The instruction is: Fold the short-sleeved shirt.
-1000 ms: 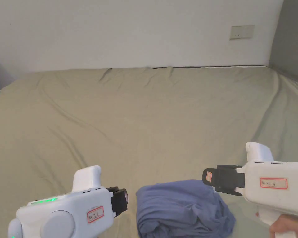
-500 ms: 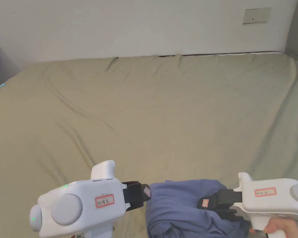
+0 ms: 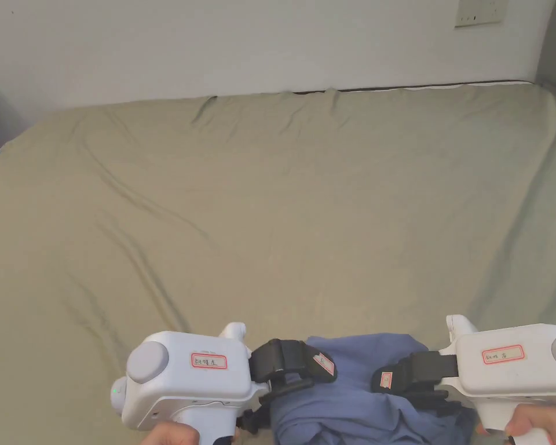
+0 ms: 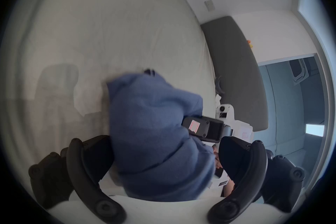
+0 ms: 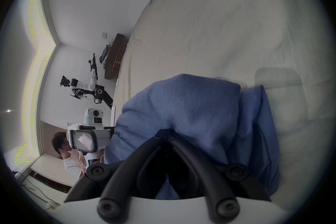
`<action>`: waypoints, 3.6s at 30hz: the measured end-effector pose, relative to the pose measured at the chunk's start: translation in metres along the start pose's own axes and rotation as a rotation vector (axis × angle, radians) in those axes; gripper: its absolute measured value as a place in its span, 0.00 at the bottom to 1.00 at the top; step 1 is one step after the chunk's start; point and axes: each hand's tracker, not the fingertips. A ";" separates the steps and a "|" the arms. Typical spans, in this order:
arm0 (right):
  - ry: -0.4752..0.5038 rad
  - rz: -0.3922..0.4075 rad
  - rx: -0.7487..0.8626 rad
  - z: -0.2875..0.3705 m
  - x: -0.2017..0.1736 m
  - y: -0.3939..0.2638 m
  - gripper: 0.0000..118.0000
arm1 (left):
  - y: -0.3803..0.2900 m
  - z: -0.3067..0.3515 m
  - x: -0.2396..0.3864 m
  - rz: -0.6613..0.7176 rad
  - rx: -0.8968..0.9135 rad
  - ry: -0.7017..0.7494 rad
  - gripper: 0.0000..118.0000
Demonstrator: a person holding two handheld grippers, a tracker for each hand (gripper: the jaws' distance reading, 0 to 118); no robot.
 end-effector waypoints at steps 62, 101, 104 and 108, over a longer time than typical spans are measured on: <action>-0.352 0.410 0.455 0.026 -0.186 -0.025 0.04 | -0.019 0.266 0.119 -0.394 0.724 0.694 0.29; -0.755 0.747 1.116 0.148 -0.270 -0.088 0.04 | -0.118 0.157 0.226 -0.730 1.282 0.764 0.22; -0.765 0.749 1.126 0.148 -0.270 -0.087 0.05 | -0.119 0.154 0.229 -0.763 1.283 0.782 0.24; -0.781 0.743 1.132 0.149 -0.270 -0.083 1.00 | -0.119 0.151 0.231 -0.781 1.263 0.780 1.00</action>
